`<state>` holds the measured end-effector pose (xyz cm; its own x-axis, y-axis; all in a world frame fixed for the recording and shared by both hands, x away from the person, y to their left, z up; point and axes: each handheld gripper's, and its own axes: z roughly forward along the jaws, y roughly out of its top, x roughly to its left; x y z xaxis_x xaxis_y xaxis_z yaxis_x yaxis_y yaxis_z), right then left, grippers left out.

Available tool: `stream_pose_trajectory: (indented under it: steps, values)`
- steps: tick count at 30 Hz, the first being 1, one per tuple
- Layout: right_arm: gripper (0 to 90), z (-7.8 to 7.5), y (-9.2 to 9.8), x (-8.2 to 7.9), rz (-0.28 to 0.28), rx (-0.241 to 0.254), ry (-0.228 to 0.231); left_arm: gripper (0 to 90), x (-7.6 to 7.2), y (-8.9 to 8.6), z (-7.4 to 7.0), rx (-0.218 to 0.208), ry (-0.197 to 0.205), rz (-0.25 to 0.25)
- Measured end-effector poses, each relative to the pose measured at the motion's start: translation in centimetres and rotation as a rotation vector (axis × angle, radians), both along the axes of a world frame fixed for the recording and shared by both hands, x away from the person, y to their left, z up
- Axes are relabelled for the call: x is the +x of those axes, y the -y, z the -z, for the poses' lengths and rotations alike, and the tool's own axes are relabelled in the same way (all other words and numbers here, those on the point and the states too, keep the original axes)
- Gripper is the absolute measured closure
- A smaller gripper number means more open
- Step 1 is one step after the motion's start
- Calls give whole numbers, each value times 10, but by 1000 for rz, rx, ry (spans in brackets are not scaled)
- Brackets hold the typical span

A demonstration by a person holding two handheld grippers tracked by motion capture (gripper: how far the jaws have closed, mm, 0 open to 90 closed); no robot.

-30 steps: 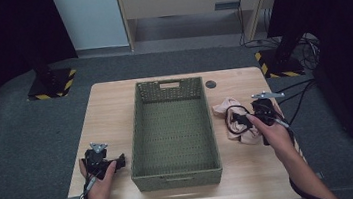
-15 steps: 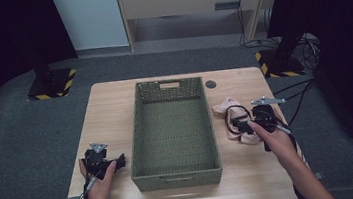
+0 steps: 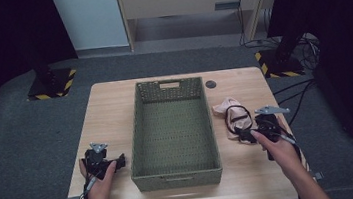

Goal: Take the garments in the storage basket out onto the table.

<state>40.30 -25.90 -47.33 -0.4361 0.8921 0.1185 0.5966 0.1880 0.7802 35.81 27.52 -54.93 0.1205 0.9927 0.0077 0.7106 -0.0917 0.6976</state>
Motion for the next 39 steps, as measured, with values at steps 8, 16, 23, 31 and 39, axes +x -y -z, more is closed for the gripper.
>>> stream_pose_trajectory:
  steps: [8,16,23,31,39]
  values:
    - [29,10,2,-16,-10,-10,-11,0,0,0,0,0,0,0]
    - [29,16,5,-32,-28,-14,-25,0,0,0,0,0,0,0]
    - [30,20,7,-41,-32,-5,-27,0,0,0,0,0,0,0]
    - [43,24,9,-49,-28,2,-31,0,0,0,0,0,0,0]
    - [43,33,5,-58,-49,8,-50,0,0,0,0,0,0,0]
